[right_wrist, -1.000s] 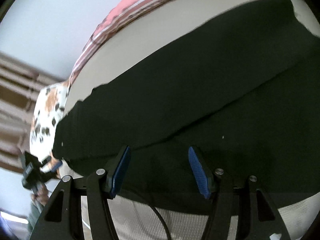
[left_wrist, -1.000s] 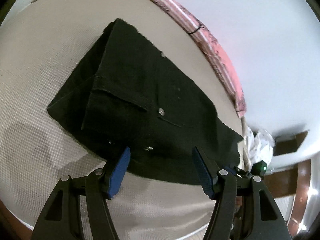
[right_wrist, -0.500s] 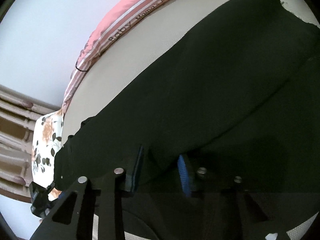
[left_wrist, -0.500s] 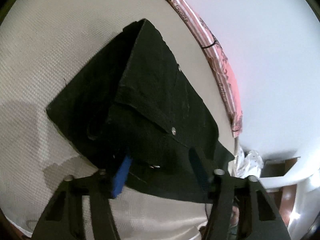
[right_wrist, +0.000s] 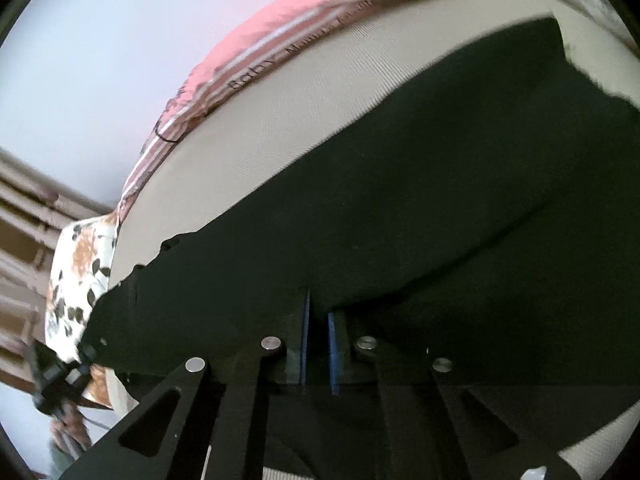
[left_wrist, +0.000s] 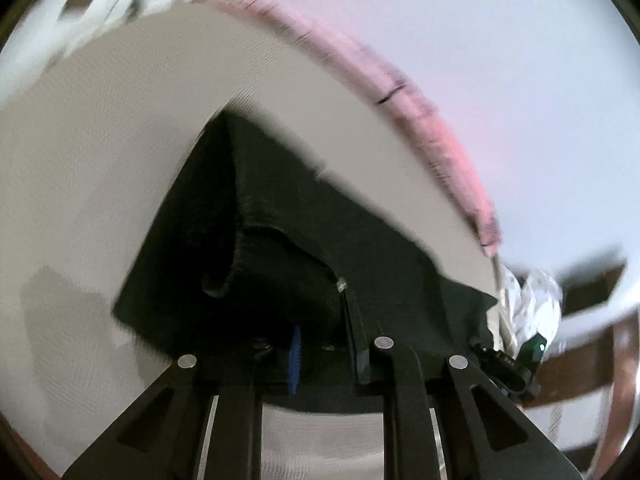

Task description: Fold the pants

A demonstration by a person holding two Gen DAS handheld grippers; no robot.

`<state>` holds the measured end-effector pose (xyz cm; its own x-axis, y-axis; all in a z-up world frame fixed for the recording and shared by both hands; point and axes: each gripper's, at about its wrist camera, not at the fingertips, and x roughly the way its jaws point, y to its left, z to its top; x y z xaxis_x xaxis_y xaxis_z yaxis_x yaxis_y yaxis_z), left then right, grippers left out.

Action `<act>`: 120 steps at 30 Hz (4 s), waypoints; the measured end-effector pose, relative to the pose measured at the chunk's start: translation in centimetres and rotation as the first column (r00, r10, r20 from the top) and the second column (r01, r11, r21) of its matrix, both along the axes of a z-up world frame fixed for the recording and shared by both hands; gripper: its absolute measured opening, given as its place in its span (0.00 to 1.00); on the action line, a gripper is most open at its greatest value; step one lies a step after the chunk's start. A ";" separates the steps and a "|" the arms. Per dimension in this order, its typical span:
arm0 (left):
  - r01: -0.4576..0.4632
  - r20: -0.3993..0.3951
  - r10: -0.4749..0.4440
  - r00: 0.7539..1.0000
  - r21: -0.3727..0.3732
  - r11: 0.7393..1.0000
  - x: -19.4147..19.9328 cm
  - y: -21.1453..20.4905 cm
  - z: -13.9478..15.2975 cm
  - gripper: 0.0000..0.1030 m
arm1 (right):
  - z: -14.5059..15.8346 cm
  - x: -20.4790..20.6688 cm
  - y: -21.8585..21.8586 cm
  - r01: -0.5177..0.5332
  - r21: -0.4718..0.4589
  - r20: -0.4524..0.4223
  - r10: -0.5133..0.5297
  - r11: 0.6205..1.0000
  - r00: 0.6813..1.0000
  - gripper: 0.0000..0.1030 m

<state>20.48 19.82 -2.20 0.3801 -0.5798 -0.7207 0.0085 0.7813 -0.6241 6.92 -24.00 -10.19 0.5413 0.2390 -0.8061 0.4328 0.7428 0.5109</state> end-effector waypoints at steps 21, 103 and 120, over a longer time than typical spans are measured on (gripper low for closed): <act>0.188 -0.122 -0.162 0.979 0.248 0.950 -0.3 -1.4 -4.2 0.18 | -2.6 -3.3 1.8 -0.011 0.060 -0.115 0.018 0.998 0.993 0.05; 0.603 0.083 -0.790 0.608 0.599 0.527 -10.6 -43.2 -3.6 0.10 | 6.3 -3.1 -21.7 0.280 0.218 0.230 -0.328 0.935 0.916 0.07; 0.670 0.067 -0.891 0.449 0.634 0.386 -13.0 -44.2 -3.8 0.09 | 2.8 -15.3 -20.8 0.431 0.002 0.019 -0.431 0.902 0.902 0.06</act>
<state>7.48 -24.36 -6.03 0.2076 -0.3897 -0.8972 0.8962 0.4434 0.0148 -8.38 -44.76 -7.40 0.6060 -0.0232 -0.7951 0.7016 0.4868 0.5204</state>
